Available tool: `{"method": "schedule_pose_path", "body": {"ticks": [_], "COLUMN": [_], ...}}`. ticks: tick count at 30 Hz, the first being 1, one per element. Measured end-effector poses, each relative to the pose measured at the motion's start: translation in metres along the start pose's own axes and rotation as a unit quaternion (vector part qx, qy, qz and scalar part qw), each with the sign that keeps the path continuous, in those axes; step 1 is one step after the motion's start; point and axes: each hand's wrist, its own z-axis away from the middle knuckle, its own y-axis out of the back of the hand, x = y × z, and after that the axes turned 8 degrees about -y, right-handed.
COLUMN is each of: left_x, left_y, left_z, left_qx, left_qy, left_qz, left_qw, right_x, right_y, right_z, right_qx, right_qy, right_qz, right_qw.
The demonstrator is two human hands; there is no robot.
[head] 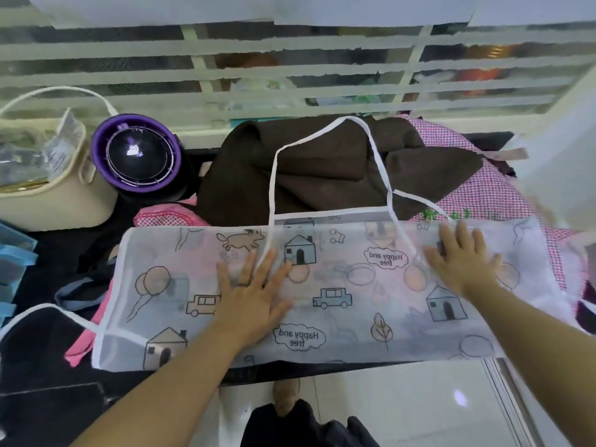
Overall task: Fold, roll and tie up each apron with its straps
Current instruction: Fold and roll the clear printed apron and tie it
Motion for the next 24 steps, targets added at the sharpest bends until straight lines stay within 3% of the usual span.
{"method": "schedule_pose_path", "body": {"ticks": [2,3,6,8,10,13,20,24], "left_x": [0.004,0.007,0.017,0.025,0.033,0.036,0.045,0.046], "left_y": [0.011,0.018,0.022,0.017,0.011,0.002,0.014,0.016], "left_z": [0.001,0.003,0.020,0.037,0.052,0.061,0.052,0.046], "left_qx": [0.005,0.008,0.027,0.009,-0.030,-0.043,-0.068,-0.038], "left_qy": [-0.018,-0.039,-0.156,-0.193,-0.192,-0.157,-0.112,-0.093], "left_qz": [0.000,0.000,0.004,-0.010,-0.044,-0.052,-0.045,-0.031], "left_qw": [1.000,0.999,0.987,0.981,0.980,0.985,0.990,0.994], "right_x": [0.002,-0.001,-0.027,-0.042,-0.042,-0.026,-0.023,-0.034], "right_y": [0.009,0.009,0.004,-0.021,-0.048,-0.075,-0.070,-0.069], "right_z": [0.007,0.016,0.069,0.108,0.137,0.144,0.146,0.154], "right_qx": [0.030,0.077,0.178,0.140,0.099,0.060,0.048,0.058], "right_qy": [-0.013,0.021,0.259,0.399,0.465,0.456,0.418,0.375], "right_qz": [-0.031,-0.046,-0.112,-0.106,-0.021,0.080,0.045,0.033], "right_qw": [0.999,0.996,0.943,0.900,0.880,0.884,0.906,0.924]}}
